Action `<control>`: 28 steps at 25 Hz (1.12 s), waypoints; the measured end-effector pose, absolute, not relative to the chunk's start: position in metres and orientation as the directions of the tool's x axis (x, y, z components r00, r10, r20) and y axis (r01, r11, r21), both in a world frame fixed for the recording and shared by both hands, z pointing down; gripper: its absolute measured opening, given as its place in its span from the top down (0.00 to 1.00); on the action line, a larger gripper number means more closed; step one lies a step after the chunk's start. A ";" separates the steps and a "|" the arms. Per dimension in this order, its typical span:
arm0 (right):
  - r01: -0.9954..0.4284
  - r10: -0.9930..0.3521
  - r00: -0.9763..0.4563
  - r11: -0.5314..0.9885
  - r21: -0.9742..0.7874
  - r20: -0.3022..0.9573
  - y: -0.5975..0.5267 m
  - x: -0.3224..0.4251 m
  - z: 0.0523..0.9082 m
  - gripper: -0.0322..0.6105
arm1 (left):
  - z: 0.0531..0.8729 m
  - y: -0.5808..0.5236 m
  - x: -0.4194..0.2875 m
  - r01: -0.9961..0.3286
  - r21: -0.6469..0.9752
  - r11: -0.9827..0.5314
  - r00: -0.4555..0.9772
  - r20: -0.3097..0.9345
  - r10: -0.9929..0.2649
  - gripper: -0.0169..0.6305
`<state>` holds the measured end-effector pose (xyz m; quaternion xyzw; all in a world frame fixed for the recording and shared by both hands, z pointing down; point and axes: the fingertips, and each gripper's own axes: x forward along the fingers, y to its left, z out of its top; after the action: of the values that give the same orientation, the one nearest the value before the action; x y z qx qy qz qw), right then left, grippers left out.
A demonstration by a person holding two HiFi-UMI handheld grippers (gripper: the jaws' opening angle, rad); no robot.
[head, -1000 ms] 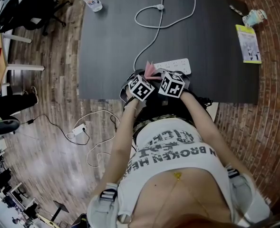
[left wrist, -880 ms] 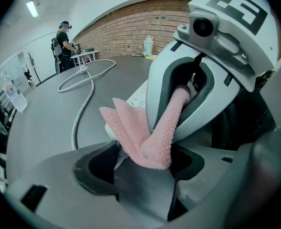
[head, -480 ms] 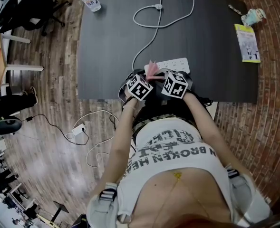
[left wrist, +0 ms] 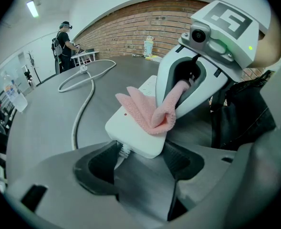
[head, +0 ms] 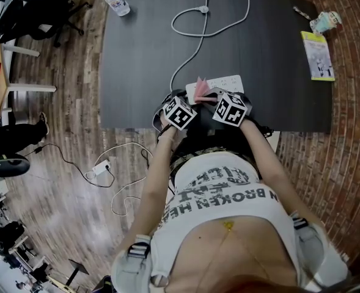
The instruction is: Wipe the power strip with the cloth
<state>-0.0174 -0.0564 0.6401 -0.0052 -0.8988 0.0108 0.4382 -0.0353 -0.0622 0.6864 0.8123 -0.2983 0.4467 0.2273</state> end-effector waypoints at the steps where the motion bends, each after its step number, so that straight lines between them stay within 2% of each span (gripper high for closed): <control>1: -0.002 0.017 -0.616 1.000 -0.023 0.788 -0.057 -0.016 0.640 0.92 | 0.686 -0.062 -0.035 -0.688 0.103 -0.719 0.423 0.861 -0.282 0.53; 28: -0.086 -0.028 -0.534 0.996 -0.021 0.845 -0.075 0.030 0.643 0.92 | 0.683 -0.060 -0.029 -0.679 0.115 -0.725 0.441 0.853 -0.278 0.53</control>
<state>0.0298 -0.0750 0.6426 0.0328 -0.8753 0.0300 0.4816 -0.0291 -0.0603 0.6833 0.8178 -0.2927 0.4401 0.2277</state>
